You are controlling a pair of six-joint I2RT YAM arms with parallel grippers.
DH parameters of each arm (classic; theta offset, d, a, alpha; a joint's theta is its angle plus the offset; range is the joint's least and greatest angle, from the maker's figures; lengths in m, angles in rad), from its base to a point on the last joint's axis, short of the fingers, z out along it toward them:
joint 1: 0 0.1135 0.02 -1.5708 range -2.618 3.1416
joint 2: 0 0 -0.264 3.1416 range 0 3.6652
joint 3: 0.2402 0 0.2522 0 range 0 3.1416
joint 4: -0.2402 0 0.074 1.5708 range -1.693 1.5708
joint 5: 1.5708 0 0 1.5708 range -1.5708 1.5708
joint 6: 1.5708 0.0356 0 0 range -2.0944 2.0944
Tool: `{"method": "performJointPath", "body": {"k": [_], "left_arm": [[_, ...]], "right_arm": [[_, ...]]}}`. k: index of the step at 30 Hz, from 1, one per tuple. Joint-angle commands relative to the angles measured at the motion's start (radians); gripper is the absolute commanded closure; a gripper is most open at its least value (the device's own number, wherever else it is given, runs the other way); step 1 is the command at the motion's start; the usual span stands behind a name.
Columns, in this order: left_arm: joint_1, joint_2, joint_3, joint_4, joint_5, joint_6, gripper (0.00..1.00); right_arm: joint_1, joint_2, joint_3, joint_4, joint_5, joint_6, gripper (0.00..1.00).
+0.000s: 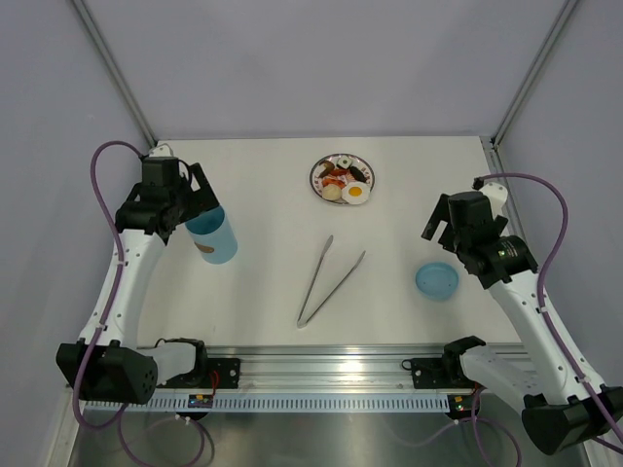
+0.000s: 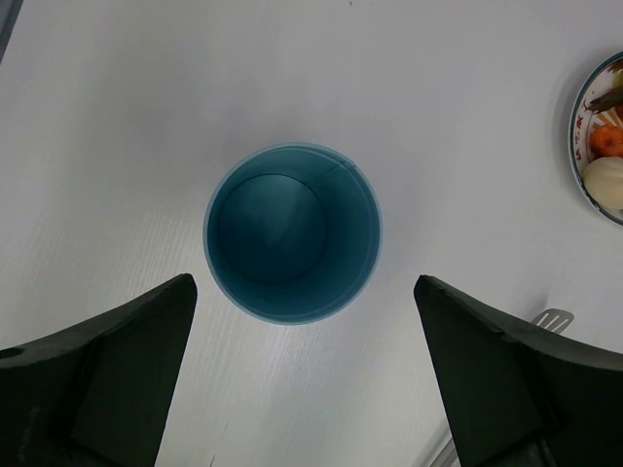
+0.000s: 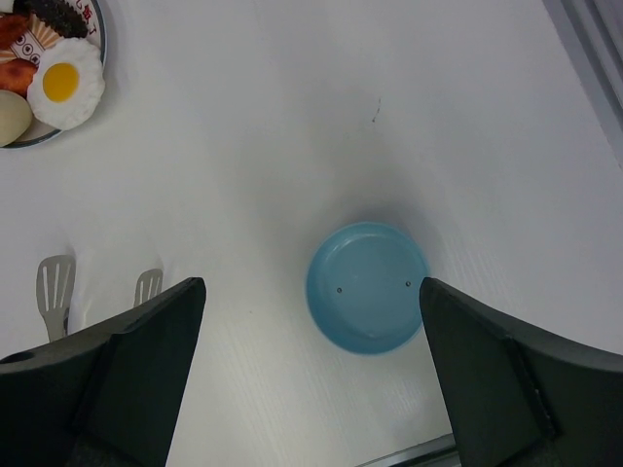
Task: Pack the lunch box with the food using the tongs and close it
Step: Adjust the clamp at the center of the board.
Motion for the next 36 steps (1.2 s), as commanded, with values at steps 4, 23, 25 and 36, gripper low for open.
{"method": "performJointPath", "body": {"k": [4, 23, 25, 36], "left_arm": [[0.03, -0.009, 0.002, 0.04, 0.067, -0.036, 0.01], [0.037, -0.052, 0.019, 0.011, 0.111, -0.028, 0.01], [0.037, -0.063, 0.021, 0.002, 0.101, -0.019, 0.01], [0.035, -0.092, 0.019, -0.018, 0.09, 0.019, 0.01]], "right_arm": [[0.0, -0.017, -0.013, 0.022, -0.14, 0.003, 0.01], [0.621, 0.389, -0.075, 0.187, -0.064, 0.419, 0.01], [0.636, 0.44, -0.066, 0.221, -0.101, 0.43, 0.0], [0.645, 0.699, -0.009, 0.351, -0.129, 0.448, 0.04]]}}
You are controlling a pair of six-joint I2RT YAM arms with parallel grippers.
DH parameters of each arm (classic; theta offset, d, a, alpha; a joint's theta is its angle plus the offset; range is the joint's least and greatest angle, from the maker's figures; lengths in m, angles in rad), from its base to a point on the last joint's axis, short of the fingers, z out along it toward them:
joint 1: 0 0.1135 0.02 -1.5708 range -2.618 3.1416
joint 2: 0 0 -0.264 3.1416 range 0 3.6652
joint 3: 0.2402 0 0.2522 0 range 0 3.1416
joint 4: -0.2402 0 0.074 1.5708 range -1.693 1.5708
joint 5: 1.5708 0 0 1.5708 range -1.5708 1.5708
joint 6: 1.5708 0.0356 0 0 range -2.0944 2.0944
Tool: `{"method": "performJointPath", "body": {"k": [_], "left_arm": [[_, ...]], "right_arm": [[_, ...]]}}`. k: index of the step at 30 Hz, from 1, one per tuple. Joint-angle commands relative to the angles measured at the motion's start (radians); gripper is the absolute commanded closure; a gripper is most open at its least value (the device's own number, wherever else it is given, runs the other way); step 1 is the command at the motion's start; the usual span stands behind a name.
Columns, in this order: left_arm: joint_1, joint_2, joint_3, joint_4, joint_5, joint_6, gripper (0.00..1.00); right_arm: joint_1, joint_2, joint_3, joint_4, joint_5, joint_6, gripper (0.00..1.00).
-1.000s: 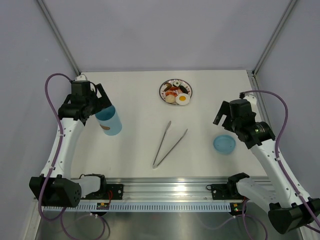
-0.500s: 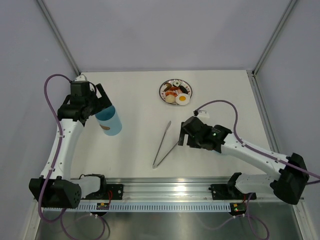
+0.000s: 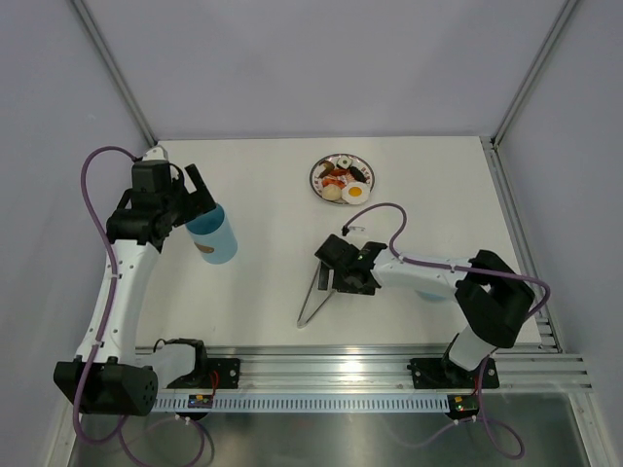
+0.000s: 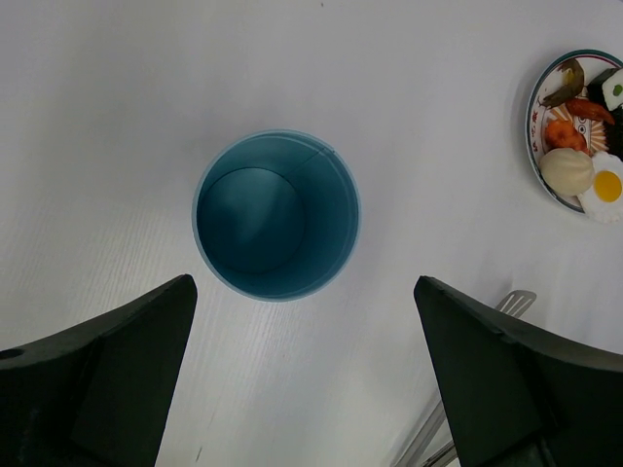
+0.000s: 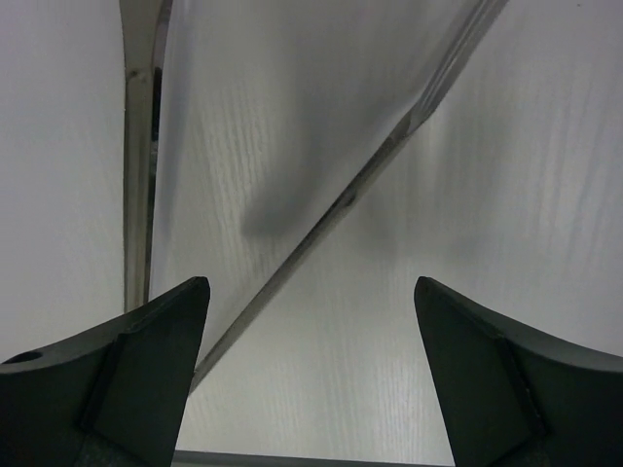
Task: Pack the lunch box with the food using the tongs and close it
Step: Adjust the clamp at the center of the board.
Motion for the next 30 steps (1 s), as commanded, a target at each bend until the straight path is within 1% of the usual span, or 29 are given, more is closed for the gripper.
{"method": "performJointPath", "body": {"k": [1, 3, 4, 5, 6, 7, 8, 10, 11, 14, 16, 18, 20, 21, 23, 25, 26, 28, 29, 30], "left_arm": [[0.005, -0.03, 0.023, -0.002, 0.005, 0.032, 0.01], [0.005, -0.03, 0.026, -0.005, 0.009, 0.032, 0.01], [0.005, -0.03, 0.028, -0.008, 0.016, 0.032, 0.01], [0.005, -0.03, 0.028, -0.006, 0.021, 0.032, 0.01], [0.005, -0.031, 0.025, -0.006, 0.024, 0.031, 0.01], [0.005, -0.031, 0.02, -0.005, 0.028, 0.029, 0.01], [0.005, -0.031, 0.017, -0.002, 0.032, 0.029, 0.01], [0.005, -0.037, 0.008, -0.002, 0.036, 0.029, 0.01], [0.005, -0.037, 0.0, 0.001, 0.036, 0.029, 0.01], [0.005, -0.043, -0.017, 0.009, 0.041, 0.026, 0.01], [0.005, -0.042, -0.02, 0.011, 0.044, 0.026, 0.01], [0.005, -0.042, -0.017, 0.011, 0.047, 0.026, 0.01], [0.005, -0.042, -0.014, 0.009, 0.05, 0.026, 0.01], [0.005, -0.042, -0.012, 0.009, 0.051, 0.025, 0.01], [0.005, -0.039, -0.012, 0.011, 0.058, 0.025, 0.01], [0.005, -0.037, -0.012, 0.008, 0.059, 0.02, 0.01], [0.005, -0.037, -0.012, 0.006, 0.059, 0.019, 0.01], [0.005, -0.037, -0.011, 0.003, 0.056, 0.019, 0.01], [0.005, -0.039, -0.007, -0.002, 0.053, 0.02, 0.01], [0.004, -0.039, -0.006, -0.005, 0.048, 0.02, 0.01]], "right_arm": [[0.009, 0.043, 0.058, 0.06, 0.016, 0.028, 0.07], [0.009, 0.085, 0.083, 0.034, 0.037, 0.02, 0.11], [0.009, 0.107, 0.091, 0.027, 0.042, 0.017, 0.18], [0.009, 0.115, 0.095, 0.021, 0.046, 0.009, 0.21], [0.009, 0.117, 0.092, 0.017, 0.058, 0.005, 0.25], [0.009, 0.117, 0.091, 0.015, 0.065, 0.002, 0.32], [0.009, 0.111, 0.088, 0.012, 0.074, -0.001, 0.43], [0.007, 0.1, 0.081, 0.003, 0.103, -0.02, 0.53], [0.007, 0.092, 0.081, -0.002, 0.115, -0.029, 0.62], [0.007, 0.076, 0.086, -0.019, 0.163, -0.089, 0.69], [0.004, 0.06, 0.086, -0.005, 0.18, -0.173, 0.75], [-0.002, 0.046, 0.084, 0.015, 0.186, -0.271, 0.78], [-0.014, 0.026, 0.081, 0.05, 0.155, -0.363, 0.78], [-0.016, 0.023, 0.086, 0.061, 0.166, -0.427, 0.77], [-0.039, 0.028, 0.101, 0.058, 0.16, -0.478, 0.65], [-0.054, 0.034, 0.123, 0.044, 0.152, -0.509, 0.49], [-0.063, 0.034, 0.127, 0.037, 0.154, -0.508, 0.44], [-0.063, 0.017, 0.134, 0.031, 0.142, -0.5, 0.37], [-0.063, 0.007, 0.137, 0.024, 0.122, -0.476, 0.31], [-0.063, -0.006, 0.131, 0.021, 0.102, -0.462, 0.29]]}}
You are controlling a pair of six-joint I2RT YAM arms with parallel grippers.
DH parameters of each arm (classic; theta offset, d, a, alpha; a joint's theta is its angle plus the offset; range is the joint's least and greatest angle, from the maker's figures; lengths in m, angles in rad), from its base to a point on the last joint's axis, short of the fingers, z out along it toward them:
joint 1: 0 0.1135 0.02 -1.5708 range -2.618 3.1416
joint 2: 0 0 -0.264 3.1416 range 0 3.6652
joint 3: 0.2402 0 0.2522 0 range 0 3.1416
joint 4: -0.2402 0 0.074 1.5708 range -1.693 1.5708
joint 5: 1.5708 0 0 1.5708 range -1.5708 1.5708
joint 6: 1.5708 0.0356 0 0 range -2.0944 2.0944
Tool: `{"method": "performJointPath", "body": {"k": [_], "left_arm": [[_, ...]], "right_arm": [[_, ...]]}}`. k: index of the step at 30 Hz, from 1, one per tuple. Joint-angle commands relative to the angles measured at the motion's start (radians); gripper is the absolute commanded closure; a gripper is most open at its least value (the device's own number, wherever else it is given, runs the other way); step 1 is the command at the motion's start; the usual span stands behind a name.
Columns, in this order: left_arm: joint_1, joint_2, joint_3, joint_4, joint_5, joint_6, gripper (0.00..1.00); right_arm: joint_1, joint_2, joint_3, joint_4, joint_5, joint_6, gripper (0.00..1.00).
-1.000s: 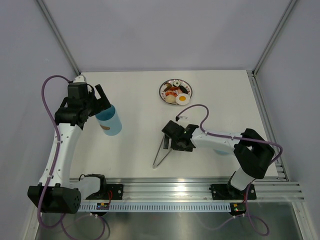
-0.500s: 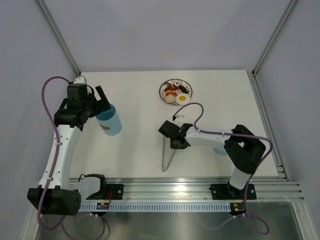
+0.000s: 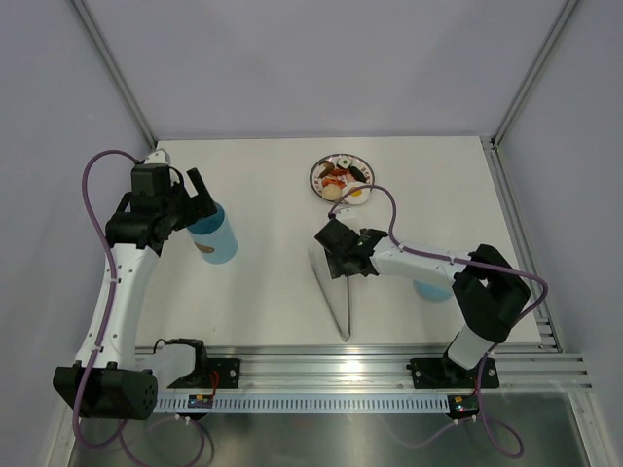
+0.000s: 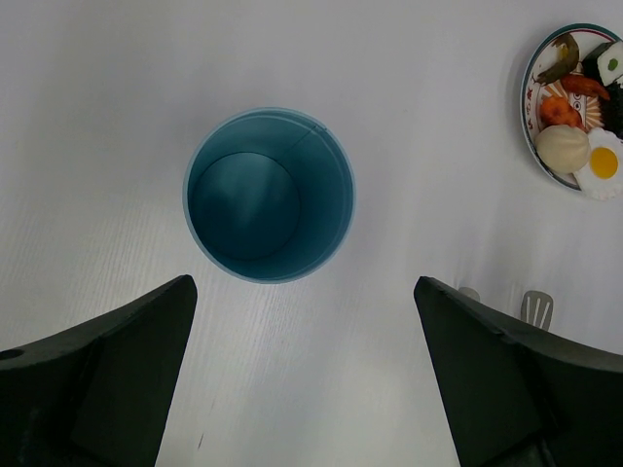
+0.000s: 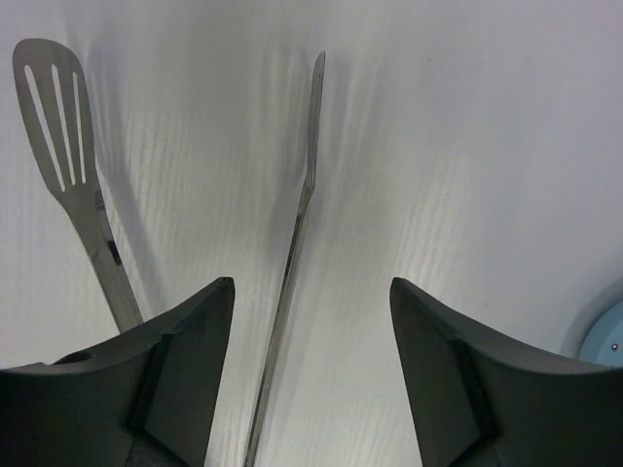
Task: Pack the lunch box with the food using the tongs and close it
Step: Adjust the clamp at the center of the board.
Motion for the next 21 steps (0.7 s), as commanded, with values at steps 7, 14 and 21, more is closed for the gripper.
{"method": "performJointPath", "body": {"k": [7, 14, 21], "left_arm": [[0.005, -0.028, 0.026, 0.001, -0.015, 0.0, 0.01], [0.004, -0.031, 0.058, -0.01, -0.06, -0.015, 0.01], [0.005, -0.031, 0.053, -0.01, -0.065, -0.02, 0.01]], "right_arm": [[0.059, -0.204, -0.068, 0.047, -0.152, 0.09, 0.01], [0.188, -0.166, -0.134, 0.035, -0.095, 0.165, 0.01], [0.284, -0.037, -0.137, 0.016, -0.012, 0.258, 0.0]]}}
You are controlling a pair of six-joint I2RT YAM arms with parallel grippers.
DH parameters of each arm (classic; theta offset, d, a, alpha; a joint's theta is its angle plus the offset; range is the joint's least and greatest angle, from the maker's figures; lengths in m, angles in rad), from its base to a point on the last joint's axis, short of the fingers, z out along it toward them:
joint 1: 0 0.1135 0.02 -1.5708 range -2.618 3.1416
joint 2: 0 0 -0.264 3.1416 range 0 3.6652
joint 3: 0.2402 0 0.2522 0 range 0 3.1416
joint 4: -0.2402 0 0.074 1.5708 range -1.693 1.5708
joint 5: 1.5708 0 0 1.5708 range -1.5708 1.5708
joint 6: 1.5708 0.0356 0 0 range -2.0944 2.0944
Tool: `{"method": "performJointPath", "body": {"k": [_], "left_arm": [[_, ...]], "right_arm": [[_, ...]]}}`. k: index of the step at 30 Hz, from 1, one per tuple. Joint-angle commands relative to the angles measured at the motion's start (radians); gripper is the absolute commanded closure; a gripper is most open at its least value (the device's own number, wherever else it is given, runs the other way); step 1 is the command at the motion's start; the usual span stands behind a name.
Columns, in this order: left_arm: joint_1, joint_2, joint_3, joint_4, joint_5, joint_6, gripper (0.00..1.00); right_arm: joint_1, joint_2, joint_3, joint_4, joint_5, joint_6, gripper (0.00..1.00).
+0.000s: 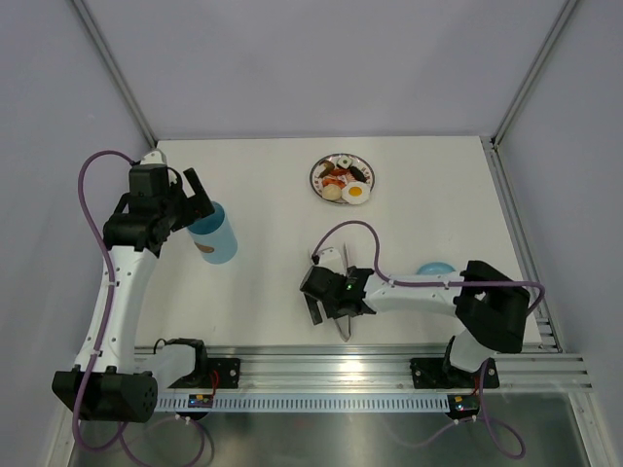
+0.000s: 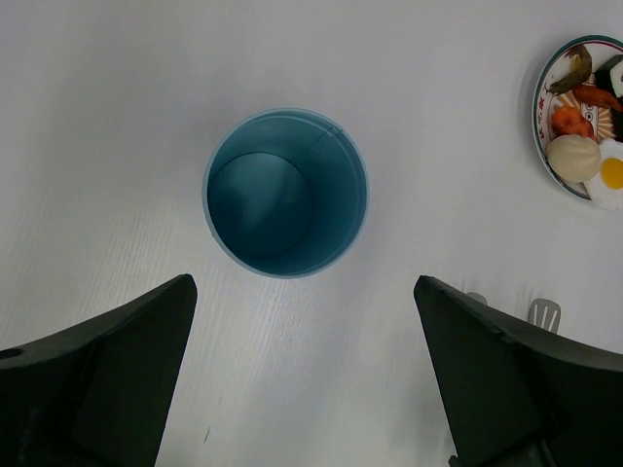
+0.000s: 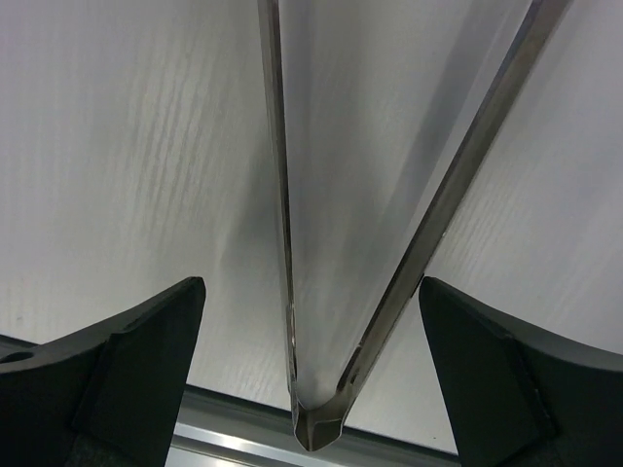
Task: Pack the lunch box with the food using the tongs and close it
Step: Adjust the clamp at the center of the board.
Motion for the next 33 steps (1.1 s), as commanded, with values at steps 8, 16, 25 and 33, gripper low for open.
{"method": "performJointPath", "body": {"k": [8, 16, 25, 33], "left_arm": [[0.005, -0.005, 0.039, 0.016, -0.029, -0.009, 0.01], [0.005, -0.002, 0.032, 0.014, -0.033, -0.007, 0.01], [0.004, -0.002, 0.026, 0.017, -0.027, -0.002, 0.01], [0.005, 0.003, 0.021, 0.019, -0.021, -0.002, 0.01]], "right_arm": [[0.031, 0.1, -0.032, 0.089, 0.15, 0.105, 0.09], [0.031, 0.163, -0.032, 0.139, 0.196, 0.12, 0.19], [0.025, 0.189, -0.056, 0.169, 0.201, 0.165, 0.09], [0.024, 0.195, -0.043, 0.154, 0.211, 0.176, 0.49]]}}
